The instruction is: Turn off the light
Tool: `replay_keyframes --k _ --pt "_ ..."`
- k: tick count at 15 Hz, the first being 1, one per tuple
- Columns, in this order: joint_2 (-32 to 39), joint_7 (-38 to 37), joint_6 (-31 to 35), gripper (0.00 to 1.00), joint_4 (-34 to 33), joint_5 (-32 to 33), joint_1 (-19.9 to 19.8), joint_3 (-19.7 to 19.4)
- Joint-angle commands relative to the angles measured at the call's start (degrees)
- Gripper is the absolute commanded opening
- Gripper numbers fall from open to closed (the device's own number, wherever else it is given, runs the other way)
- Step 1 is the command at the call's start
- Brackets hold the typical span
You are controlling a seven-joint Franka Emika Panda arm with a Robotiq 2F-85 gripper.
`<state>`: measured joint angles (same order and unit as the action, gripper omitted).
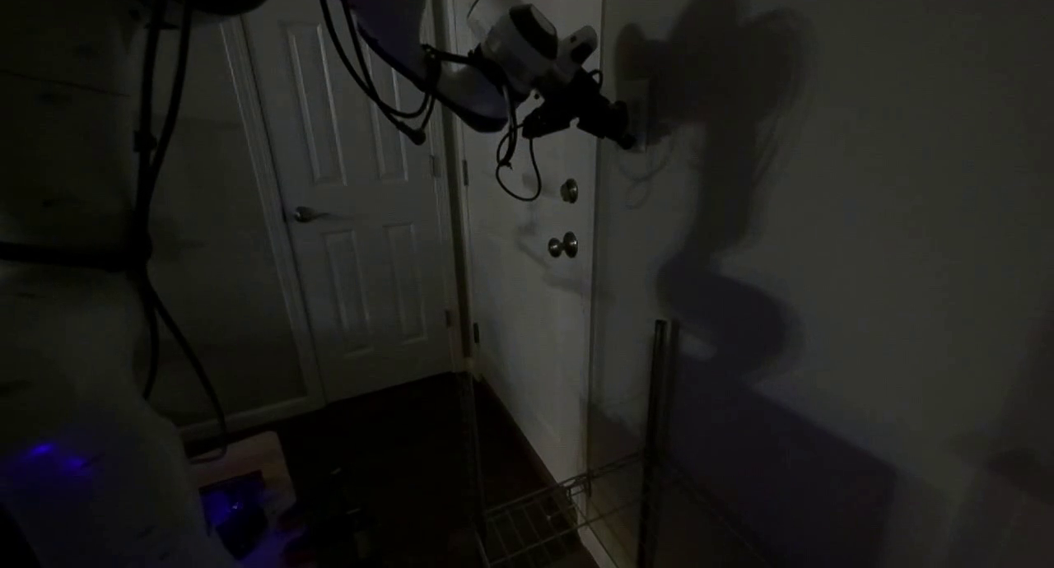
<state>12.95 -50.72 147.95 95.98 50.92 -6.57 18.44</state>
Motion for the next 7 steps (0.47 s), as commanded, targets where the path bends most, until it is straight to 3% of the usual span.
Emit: replay_keyframes --k 1,2,3,7 --pt "-5.55 -0.26 0.39 0.01 6.92 -4.13 1.13 -1.75" --pt "-6.86 -0.29 0.57 0.01 8.37 -4.56 1.95 -2.48" --pt "-8.01 0.92 1.27 0.01 9.45 -6.83 6.76 -7.62" --pt "-11.36 0.80 0.81 0.01 12.77 -8.67 10.03 -10.23"
